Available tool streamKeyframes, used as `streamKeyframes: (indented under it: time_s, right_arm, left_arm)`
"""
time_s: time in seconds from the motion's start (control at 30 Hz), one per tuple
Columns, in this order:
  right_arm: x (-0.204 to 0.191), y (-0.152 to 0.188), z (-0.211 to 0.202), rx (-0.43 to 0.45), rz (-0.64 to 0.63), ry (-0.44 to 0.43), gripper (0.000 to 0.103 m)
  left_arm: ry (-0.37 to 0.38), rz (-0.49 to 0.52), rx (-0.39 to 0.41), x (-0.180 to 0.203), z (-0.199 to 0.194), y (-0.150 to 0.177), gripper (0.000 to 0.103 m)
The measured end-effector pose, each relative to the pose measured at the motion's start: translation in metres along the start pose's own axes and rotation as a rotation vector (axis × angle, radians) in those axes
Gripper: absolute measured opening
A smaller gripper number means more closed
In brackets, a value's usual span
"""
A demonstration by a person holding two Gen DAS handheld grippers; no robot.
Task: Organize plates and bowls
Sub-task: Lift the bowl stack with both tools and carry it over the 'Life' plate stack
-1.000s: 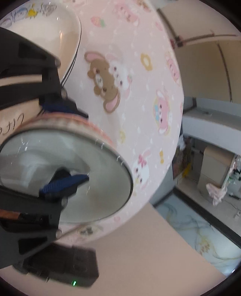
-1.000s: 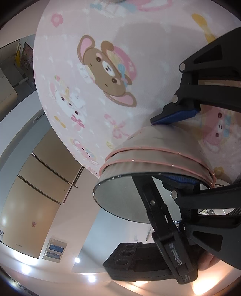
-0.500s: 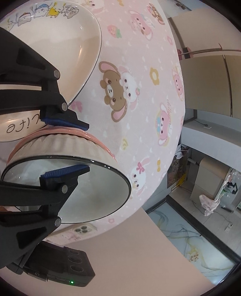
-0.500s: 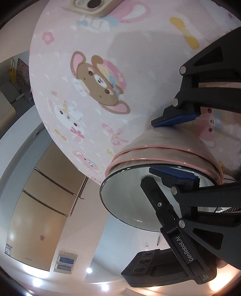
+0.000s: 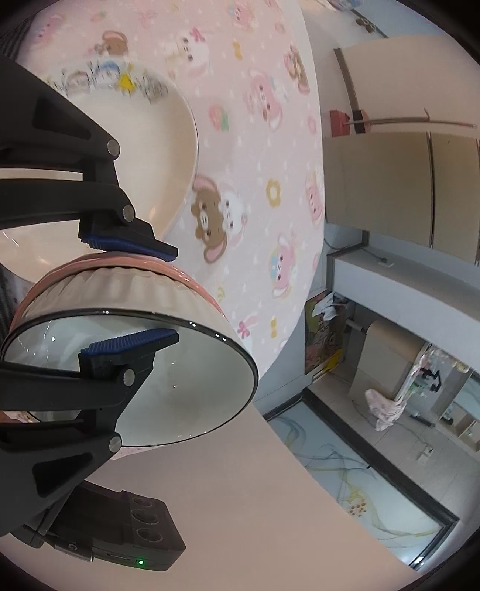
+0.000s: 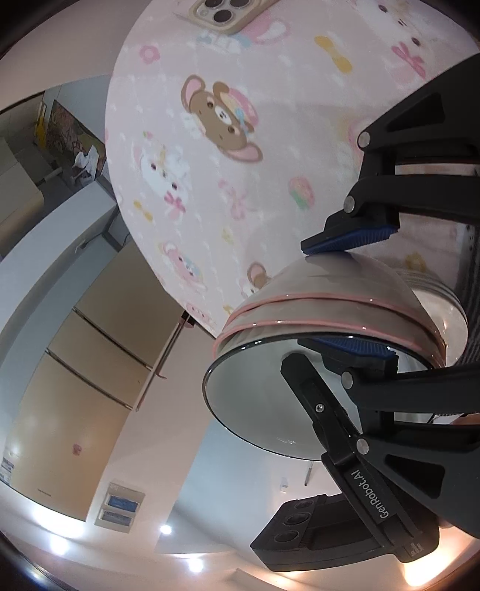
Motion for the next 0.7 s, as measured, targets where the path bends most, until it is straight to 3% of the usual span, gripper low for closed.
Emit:
streamKeyframes:
  time_s: [0.33, 0.7]
  right_arm:
    - [-0.05, 0.032, 0.027, -0.064, -0.04, -0.06, 0.041]
    - [-0.053, 0.065, 0.06, -0.145, -0.023, -0.066, 0.041]
  left_arm:
    - [-0.028, -0.091, 0.041, -0.06, -0.048, 0.016, 0.04]
    - [-0.045, -0.124, -0.008, -0.101, -0.042, 0.04, 0.04]
Point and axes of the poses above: each gripper's, at about its wrist camera, not at the fingertips, and z roughly the way its jaws point, x to its right, y to its underside, the point moved 4 cm from there along z, roughly the way its jaws point
